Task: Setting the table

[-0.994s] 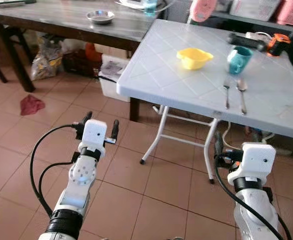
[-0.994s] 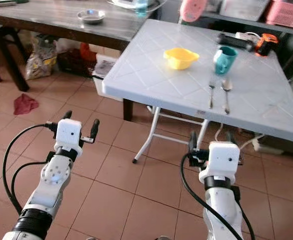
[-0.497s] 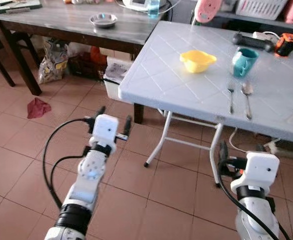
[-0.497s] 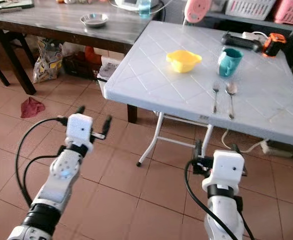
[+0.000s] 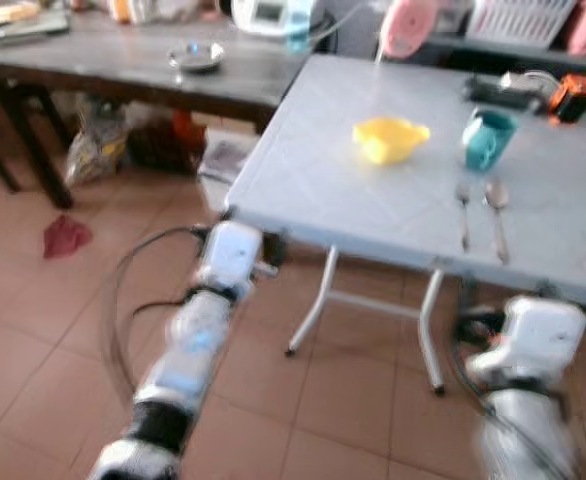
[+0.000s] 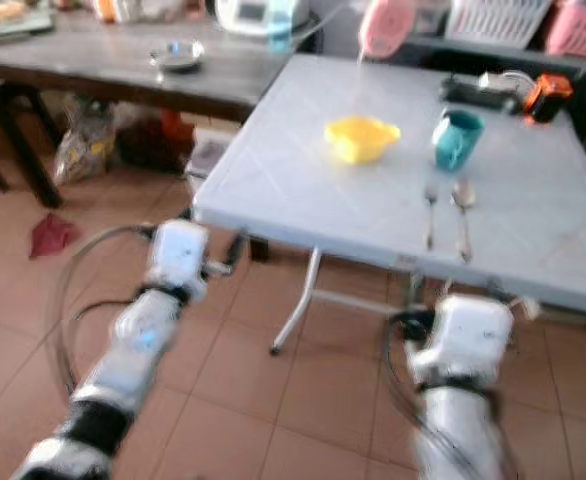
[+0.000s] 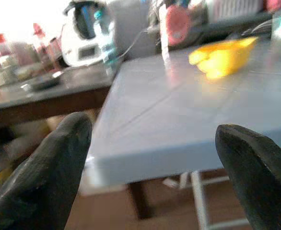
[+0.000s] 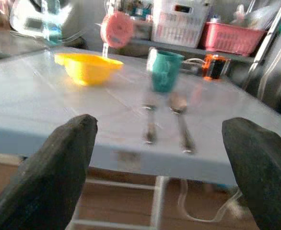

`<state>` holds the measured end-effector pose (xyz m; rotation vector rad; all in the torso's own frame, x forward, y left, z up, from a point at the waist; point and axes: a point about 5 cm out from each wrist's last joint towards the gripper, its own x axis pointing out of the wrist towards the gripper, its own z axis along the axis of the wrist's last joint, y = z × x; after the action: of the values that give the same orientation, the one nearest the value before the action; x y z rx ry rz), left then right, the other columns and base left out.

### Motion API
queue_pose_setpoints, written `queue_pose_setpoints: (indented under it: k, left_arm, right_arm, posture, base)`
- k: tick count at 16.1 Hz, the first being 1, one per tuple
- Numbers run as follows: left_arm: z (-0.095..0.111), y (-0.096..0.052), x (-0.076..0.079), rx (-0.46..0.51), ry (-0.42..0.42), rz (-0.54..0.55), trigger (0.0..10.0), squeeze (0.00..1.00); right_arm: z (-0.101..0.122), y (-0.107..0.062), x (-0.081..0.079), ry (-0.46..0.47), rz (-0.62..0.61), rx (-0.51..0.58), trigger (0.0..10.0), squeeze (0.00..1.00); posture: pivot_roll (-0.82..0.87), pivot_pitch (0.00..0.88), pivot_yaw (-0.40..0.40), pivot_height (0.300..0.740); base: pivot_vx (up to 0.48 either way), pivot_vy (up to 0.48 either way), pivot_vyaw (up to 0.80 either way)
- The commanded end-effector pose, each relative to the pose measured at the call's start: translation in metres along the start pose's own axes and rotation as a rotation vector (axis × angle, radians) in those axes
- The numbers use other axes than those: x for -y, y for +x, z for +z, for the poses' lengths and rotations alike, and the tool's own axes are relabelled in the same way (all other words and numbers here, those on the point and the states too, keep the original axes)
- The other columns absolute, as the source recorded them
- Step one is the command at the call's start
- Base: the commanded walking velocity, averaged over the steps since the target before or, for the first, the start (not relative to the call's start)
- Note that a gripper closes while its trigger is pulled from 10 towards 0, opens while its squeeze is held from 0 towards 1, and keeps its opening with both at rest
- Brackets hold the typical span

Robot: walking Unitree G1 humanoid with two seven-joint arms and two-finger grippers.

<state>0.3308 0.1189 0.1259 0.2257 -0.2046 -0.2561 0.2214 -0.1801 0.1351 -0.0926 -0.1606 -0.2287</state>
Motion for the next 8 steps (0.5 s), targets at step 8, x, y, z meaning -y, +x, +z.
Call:
queue_pose_setpoints:
  k: [8]
  left_arm:
    - [0.0089,0.0075,0.0182,0.036,-0.025,-0.076,10.0,0.0]
  right_arm:
    - [0.0007,-0.0016,0.0154,-0.046,-0.058,0.002,10.0,0.0]
  posture:
    - [-0.04,0.093,0.017,0.714]
  base:
    - [0.305,0.0,-0.44]
